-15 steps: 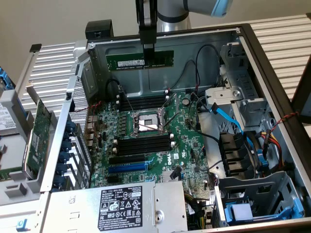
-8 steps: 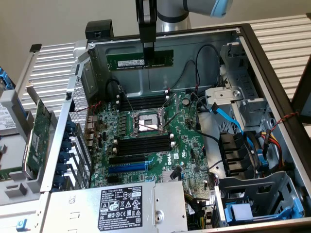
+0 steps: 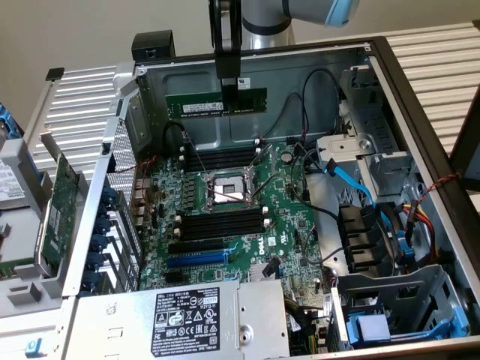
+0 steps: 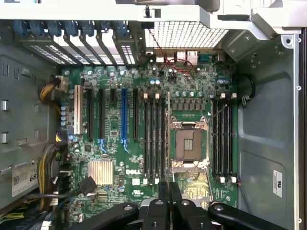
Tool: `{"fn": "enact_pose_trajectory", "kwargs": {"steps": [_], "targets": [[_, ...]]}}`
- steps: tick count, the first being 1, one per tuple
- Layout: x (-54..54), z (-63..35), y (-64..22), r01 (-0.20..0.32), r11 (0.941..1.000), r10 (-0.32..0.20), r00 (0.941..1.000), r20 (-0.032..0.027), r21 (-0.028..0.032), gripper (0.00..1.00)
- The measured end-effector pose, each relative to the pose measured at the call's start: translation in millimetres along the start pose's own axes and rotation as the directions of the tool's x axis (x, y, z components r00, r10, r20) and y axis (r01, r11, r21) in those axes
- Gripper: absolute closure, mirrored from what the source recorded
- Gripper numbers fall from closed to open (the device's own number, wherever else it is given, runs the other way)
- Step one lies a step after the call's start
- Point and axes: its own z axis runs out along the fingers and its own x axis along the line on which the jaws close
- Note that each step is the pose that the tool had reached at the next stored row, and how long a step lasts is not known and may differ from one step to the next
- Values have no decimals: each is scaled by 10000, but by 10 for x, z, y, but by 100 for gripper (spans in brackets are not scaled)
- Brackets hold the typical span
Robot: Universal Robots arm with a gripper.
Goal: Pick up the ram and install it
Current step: 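Insert the ram into the slot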
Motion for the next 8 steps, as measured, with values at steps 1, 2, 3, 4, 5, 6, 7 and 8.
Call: {"fn": "enact_pose_trajectory", "kwargs": {"steps": [1,2,3,4,5,6,7,8], "targets": [[1,11,1,-4,10000,4,10000,11,0,87],[1,22,2,-8,10000,8,10000,12,1,87],[1,31,2,-9,10000,9,10000,13,1,87],[1,40,3,-12,10000,12,10000,15,2,87],[1,53,4,-11,10000,11,10000,22,2,87],[2,64,5,-11,10000,11,10000,37,1,87],[2,77,6,-11,10000,11,10000,60,1,87],[2,89,7,-12,10000,12,10000,83,0,87]]}}
